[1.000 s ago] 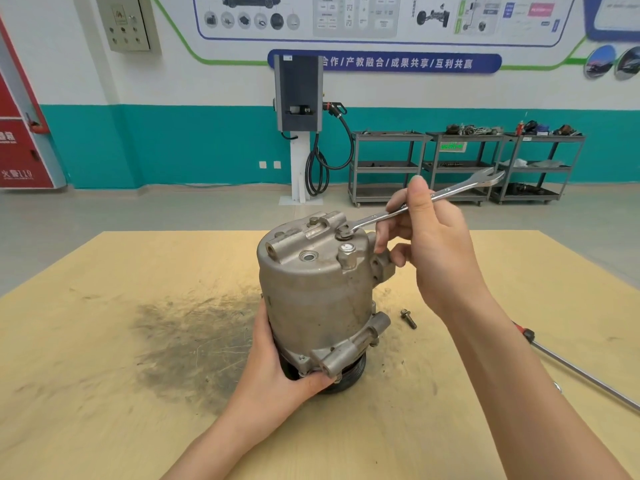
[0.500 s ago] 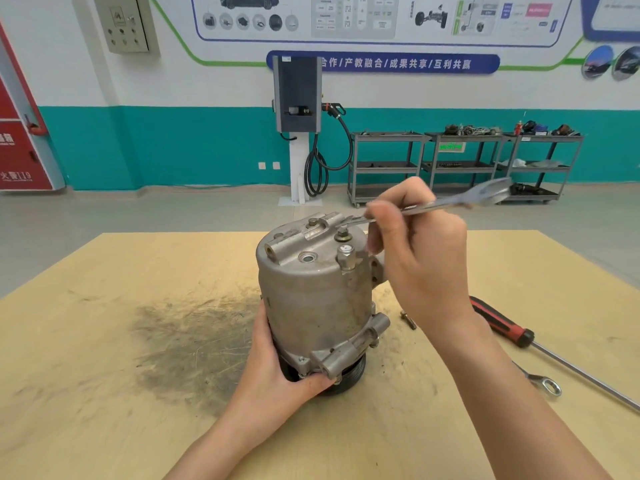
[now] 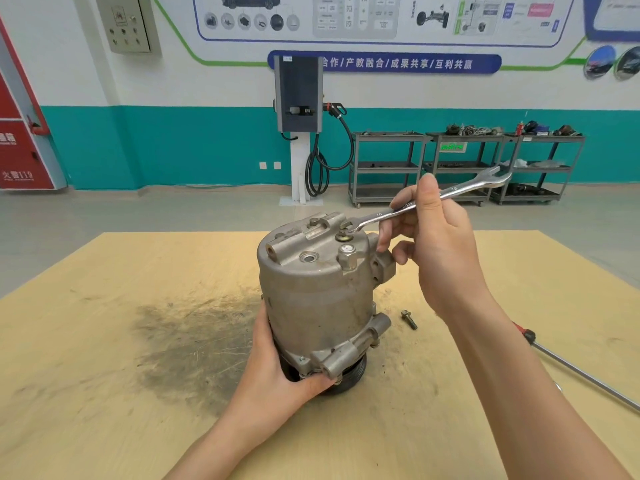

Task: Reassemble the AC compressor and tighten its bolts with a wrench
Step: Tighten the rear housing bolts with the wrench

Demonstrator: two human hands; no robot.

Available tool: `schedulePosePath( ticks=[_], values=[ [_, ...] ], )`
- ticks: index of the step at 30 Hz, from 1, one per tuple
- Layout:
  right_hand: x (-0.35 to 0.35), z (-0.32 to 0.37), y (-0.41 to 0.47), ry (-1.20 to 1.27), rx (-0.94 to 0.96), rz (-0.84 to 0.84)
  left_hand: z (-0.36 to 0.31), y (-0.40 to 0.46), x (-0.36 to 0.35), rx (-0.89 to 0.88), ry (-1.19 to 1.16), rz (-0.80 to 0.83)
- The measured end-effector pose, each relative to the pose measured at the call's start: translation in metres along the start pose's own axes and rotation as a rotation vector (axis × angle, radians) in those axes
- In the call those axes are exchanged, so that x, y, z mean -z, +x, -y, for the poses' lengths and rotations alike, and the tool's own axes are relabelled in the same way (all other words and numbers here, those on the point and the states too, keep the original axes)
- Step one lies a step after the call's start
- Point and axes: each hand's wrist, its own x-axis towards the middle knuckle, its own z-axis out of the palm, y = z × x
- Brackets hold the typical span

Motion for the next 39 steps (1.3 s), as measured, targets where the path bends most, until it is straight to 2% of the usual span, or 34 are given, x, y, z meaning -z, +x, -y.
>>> schedulePosePath(
  ticks=[12,19,22,26,29,32,36,39],
  values=[
    [0.001,-0.001,0.000,0.024,-0.005,0.031,-0.003,-0.001,0.001,-0.008,0.012,-0.003],
    [-0.003,-0.006,-0.002,-0.049,0.063,-0.003,-0.001,-0.001,0.001,-0.009,0.017,-0.001],
    [-0.007,-0.005,-0.007,-0.214,0.233,-0.035,0.000,-0.001,0.001,-0.002,0.021,-0.001],
    [-0.015,-0.001,-0.015,-0.701,0.681,-0.008,0.002,0.000,0.001,-0.001,0.022,-0.004],
    [-0.019,0.002,-0.019,-0.880,0.813,0.019,0.002,0.000,0.000,-0.005,0.018,-0.011],
    [-0.017,0.009,-0.018,-0.780,0.749,0.005,0.001,0.000,0.001,-0.004,0.017,-0.007],
    [-0.010,0.016,-0.013,-0.411,0.424,0.000,0.000,-0.001,0.001,0.007,0.004,-0.002],
    [-0.004,0.013,-0.008,-0.212,0.253,-0.012,-0.002,-0.001,0.000,-0.001,-0.001,-0.002]
  ],
)
